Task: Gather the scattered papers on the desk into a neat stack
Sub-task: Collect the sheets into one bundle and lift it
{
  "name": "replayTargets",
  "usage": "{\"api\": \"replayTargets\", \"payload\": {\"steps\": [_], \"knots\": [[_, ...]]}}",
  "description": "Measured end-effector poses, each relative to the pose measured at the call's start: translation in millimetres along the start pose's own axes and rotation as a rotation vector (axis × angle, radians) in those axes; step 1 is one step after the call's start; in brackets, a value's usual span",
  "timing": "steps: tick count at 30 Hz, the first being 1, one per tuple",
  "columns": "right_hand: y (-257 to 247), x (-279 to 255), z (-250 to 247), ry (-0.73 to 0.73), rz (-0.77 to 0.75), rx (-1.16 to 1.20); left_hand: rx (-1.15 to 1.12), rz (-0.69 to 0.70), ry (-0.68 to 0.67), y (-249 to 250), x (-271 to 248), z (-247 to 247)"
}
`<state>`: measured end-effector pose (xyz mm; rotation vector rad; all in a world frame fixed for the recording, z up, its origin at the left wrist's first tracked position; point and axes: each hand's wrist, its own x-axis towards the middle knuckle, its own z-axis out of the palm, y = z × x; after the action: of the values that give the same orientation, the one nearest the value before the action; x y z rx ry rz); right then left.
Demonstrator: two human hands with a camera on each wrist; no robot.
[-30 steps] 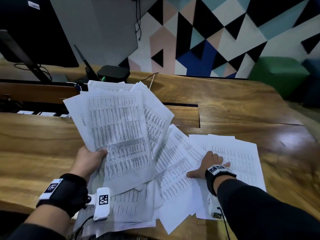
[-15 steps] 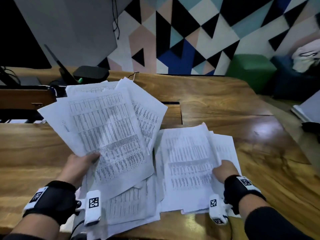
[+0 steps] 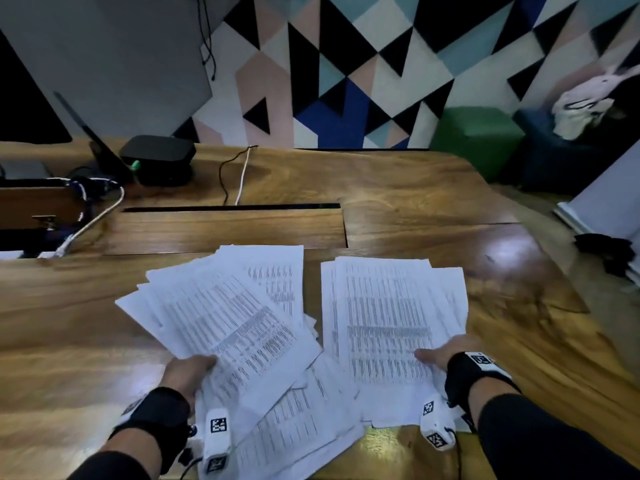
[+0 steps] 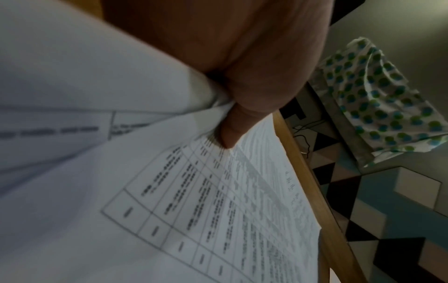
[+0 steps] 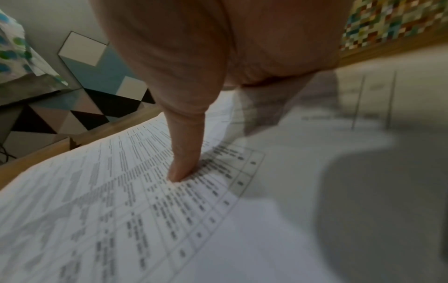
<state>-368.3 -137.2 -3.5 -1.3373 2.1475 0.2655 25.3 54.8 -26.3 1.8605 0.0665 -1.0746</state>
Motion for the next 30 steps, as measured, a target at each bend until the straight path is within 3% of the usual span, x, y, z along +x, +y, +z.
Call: {"api": "replayTargets", "payload": {"steps": [4,9,17,25,30], "knots": [[-8.6,-14.3,1.6,0.014,-0.065,0.124,0.057,0.084,0.038,2.4,-12.7,7.0],[-24.0,-26.9,11.5,0.072,-0.094,0.156,0.108,0.087,0.081,5.7,-17.2,10.7],[-25.0,-23.1,9.7,-0.084,-0.108,0.284,0.081,0.075,0.059,4.7,-13.0,9.8],[-61.9,-62.1,-62.9,0.062,-0.571,0.92,0.046,0.025,-0.07,7.0,-13.0,22.7],[-89.8,-91.4,-83.4,-0.316,-0.618,1.401,0.108,0.047,-0.122,12.2,-13.3,31.0]]}}
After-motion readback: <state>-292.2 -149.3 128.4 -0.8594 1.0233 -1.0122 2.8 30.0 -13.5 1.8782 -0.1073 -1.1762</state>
